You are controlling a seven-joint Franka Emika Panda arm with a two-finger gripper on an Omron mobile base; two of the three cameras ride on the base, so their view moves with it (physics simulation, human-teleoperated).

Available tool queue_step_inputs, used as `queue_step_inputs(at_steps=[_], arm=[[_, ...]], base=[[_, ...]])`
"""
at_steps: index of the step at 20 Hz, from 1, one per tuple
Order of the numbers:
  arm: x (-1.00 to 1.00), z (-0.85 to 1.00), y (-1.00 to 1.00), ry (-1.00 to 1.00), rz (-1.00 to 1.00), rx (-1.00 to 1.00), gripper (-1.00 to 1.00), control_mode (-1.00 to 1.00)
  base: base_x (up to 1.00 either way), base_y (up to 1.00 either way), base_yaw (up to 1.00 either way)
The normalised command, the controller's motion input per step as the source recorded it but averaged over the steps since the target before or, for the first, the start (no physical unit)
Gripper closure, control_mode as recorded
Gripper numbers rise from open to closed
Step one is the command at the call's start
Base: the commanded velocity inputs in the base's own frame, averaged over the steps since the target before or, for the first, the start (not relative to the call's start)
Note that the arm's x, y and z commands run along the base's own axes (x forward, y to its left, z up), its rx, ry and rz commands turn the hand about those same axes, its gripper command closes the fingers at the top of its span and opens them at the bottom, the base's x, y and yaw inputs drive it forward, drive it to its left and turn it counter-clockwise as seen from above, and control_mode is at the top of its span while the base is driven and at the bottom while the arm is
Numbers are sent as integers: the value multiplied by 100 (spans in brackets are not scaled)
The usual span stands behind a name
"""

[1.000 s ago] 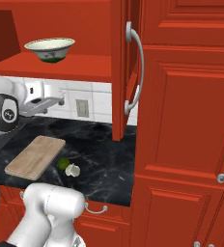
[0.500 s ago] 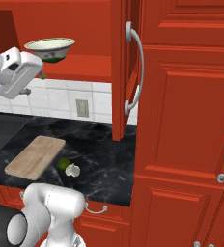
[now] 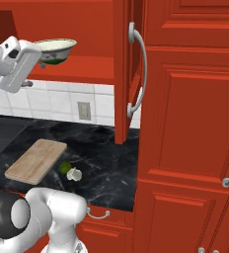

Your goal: Open the cabinet. Place the bowl and condiment on the counter. Then place the lime and garlic on the cutting board.

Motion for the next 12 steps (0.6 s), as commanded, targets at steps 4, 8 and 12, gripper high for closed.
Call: queue_step_inputs(at_steps=[4,8,12], arm=[[49,37,39,0,8,-20,-100,-100],[29,23,39,0,5,-19,-100,-100],[44,17,8,6,0,-11,-100,-100]], base=[[0,0,0],[0,0,0],[0,0,0]])
